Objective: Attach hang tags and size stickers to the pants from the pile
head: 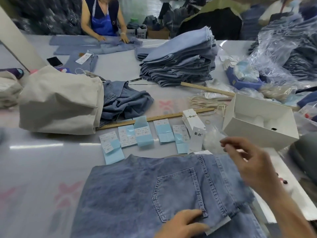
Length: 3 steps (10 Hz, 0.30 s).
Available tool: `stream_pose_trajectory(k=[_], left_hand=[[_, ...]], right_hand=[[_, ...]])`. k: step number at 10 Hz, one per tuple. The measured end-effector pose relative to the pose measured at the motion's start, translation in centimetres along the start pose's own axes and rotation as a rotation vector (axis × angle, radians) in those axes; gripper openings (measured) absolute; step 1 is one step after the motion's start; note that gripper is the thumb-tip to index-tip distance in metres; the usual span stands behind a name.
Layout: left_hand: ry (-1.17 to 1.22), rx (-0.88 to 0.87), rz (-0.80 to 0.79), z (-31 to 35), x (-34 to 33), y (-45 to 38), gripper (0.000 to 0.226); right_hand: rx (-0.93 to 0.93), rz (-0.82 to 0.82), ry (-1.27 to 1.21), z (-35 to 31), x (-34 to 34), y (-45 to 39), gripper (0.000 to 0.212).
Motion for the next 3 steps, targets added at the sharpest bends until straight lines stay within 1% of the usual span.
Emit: stream_pose_trajectory(k=[1, 2, 3], left_hand=[[-0.491, 0.13, -0.203, 2.0, -2.2, -4.5, 0.029], [-0.045, 0.255, -0.136, 1.1, 1.0, -3.7, 0.023], [-0.281, 0.275, -0.353, 1.3, 6.8, 4.6, 0.088]], right_hand=[[0.015, -0.502, 0.321, 3.2, -5.3, 2.6, 0.024], [0.189, -0.571, 0.604, 5.4, -6.8, 5.9, 0.035], [0.253, -0.414, 0.37, 5.4, -5.0, 8.1, 0.036]])
Point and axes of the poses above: each hand's wrist, its own y-axis away from the middle knuckle, its own x-axis out of the back of the hand, z = x × y, the point moved 7 cm from there along -y, towards the middle knuckle
